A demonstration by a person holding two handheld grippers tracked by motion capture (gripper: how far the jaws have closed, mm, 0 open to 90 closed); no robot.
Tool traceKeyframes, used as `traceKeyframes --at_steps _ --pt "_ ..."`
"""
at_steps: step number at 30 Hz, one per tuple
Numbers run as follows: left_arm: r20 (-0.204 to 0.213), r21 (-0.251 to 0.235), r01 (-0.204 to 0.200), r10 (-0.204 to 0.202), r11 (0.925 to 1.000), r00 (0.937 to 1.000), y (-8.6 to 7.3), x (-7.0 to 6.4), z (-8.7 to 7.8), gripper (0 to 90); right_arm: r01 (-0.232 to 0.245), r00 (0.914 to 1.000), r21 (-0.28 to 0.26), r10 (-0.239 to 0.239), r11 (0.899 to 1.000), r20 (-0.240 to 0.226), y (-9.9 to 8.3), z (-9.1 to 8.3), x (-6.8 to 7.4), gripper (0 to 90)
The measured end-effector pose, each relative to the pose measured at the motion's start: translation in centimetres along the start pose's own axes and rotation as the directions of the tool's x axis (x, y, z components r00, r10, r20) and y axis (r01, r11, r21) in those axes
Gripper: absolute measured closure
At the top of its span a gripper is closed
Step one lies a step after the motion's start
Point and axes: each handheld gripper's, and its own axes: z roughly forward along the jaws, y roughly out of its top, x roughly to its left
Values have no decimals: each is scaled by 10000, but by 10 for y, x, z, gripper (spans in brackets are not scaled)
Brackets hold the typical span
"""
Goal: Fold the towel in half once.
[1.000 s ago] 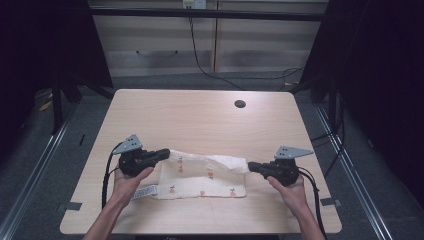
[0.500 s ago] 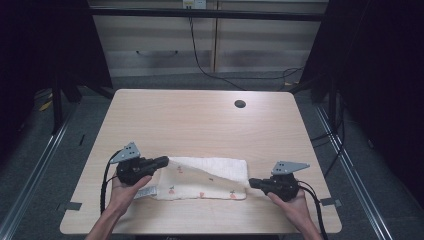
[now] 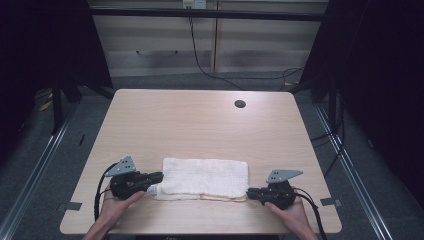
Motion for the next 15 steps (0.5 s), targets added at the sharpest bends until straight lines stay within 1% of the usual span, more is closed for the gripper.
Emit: traceKeyframes --at_steps 2,3,5,7,8,11,13,15 --pt "-24 -7 63 -63 10000 10000 0 1 1 832 16 10000 -38 -16 10000 14 0 -2 2 778" --pt "-11 -26 106 -106 9999 9999 0 1 2 829 3 10000 -109 -3 9999 -3 0 -3 3 777" --pt "-88 92 155 -154 9998 9998 0 3 4 816 77 9999 -149 -78 9999 -88 -1 -6 6 766" --pt "-156 140 312 -309 9994 9994 -1 6 5 807 89 9999 -267 -91 9996 -69 -1 -10 7 743" --pt "-193 114 369 -366 9993 9991 0 7 6 802 36 10000 -347 -38 9994 -35 0 -13 8 723" --pt "-252 139 523 -520 9985 9983 1 10 8 788 -56 10000 -701 58 9975 27 3 -21 6 717" --pt "-241 308 561 -554 9979 9982 2 11 14 779 -91 9998 -711 104 9974 179 7 -20 2 716" --pt "-194 619 508 -497 9968 9986 2 13 22 775 -53 9997 -746 71 9972 238 12 -14 -2 720"
